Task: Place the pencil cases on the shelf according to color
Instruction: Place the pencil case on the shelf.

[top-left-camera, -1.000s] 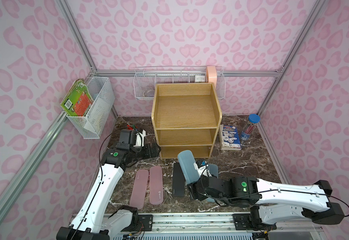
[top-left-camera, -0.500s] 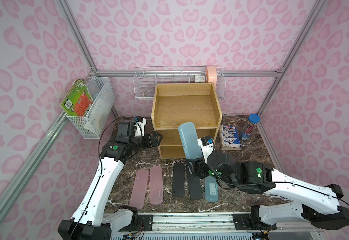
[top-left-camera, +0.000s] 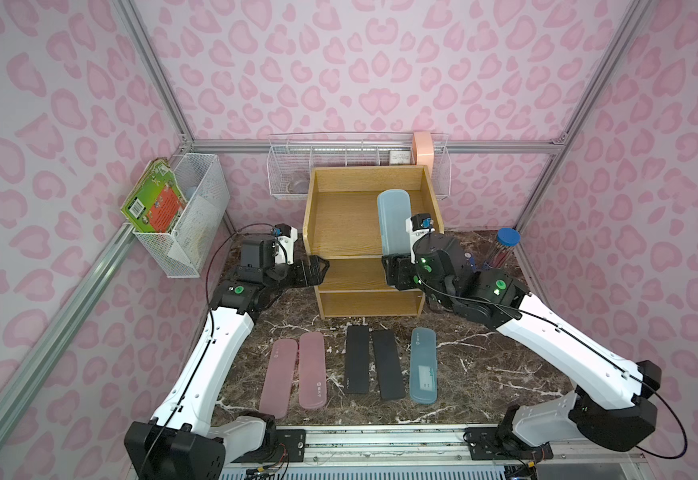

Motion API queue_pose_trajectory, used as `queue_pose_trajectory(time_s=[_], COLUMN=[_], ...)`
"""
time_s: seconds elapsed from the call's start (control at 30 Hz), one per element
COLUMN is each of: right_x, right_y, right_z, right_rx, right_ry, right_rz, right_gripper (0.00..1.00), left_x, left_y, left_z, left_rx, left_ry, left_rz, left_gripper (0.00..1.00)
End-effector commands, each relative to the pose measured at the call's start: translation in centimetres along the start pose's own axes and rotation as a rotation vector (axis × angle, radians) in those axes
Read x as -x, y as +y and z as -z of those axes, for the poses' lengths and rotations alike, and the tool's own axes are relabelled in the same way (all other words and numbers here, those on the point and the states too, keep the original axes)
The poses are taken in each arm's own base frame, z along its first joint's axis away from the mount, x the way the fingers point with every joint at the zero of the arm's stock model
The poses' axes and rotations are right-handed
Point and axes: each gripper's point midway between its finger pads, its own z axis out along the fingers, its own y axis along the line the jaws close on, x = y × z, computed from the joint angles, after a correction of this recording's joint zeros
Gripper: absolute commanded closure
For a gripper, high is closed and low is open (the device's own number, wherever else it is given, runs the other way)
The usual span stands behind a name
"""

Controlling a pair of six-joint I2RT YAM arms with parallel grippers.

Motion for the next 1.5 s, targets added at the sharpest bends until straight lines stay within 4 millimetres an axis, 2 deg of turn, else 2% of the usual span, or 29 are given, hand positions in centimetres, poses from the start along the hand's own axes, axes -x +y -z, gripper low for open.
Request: queue_pose_trajectory(time_s=[0.0,0.07,0.2,0.37,0.53,0.7,0.77,1.07,1.23,1.37,1.4,1.47], right_x=[2.7,3.5,3.8,2.7,2.5,2.9,3.3,6.3,8.0,7.8,7.5,6.4], right_y=[-0.3,-1.1,-2.7,-3.1,-3.4,-3.3,-3.1,-1.9,-0.6,0.0,0.1,0.0], right_z=[-0.6,-1.3,-3.3,-5.6,-6.9,-7.6,-7.6,-6.1,-3.7,-1.7,-1.3,-0.5], right_rx=[-0.008,-0.046,-0.13,-0.162,-0.17,-0.164,-0.156,-0.091,-0.038,-0.016,-0.014,-0.007], right_ry=[-0.068,-0.076,-0.047,0.011,0.017,0.015,0.005,-0.082,-0.143,-0.148,-0.146,-0.129], right_rz=[-0.018,-0.024,-0.024,-0.032,-0.05,-0.061,-0.064,-0.056,-0.014,0.016,0.02,0.03], right_gripper=[0.57,0.57,0.57,0.53,0.46,0.27,0.22,0.14,0.13,0.14,0.16,0.29], left_x=[0.4,0.2,-0.2,-0.5,-0.7,-0.7,-0.8,-0.9,-1.0,-1.1,-1.1,-1.3], left_y=[0.2,0.2,0.0,-0.1,-0.1,-0.2,-0.1,0.3,0.6,0.7,0.7,0.7], left_z=[-0.1,-0.2,-0.5,-0.6,-0.6,-0.4,-0.5,-0.5,-0.5,-0.4,-0.4,-0.4], left_rx=[-0.001,-0.008,-0.029,-0.037,-0.042,-0.046,-0.044,-0.032,-0.02,-0.014,-0.014,-0.014], left_ry=[-0.039,-0.046,-0.03,-0.019,-0.014,-0.016,-0.013,-0.011,-0.013,-0.01,-0.008,-0.005], left_rz=[-0.048,-0.053,-0.066,-0.051,-0.042,-0.043,-0.041,-0.036,-0.038,-0.038,-0.038,-0.043], left_gripper=[0.01,0.01,0.01,0.01,0.01,0.01,0.01,0.01,0.01,0.01,0.01,0.01])
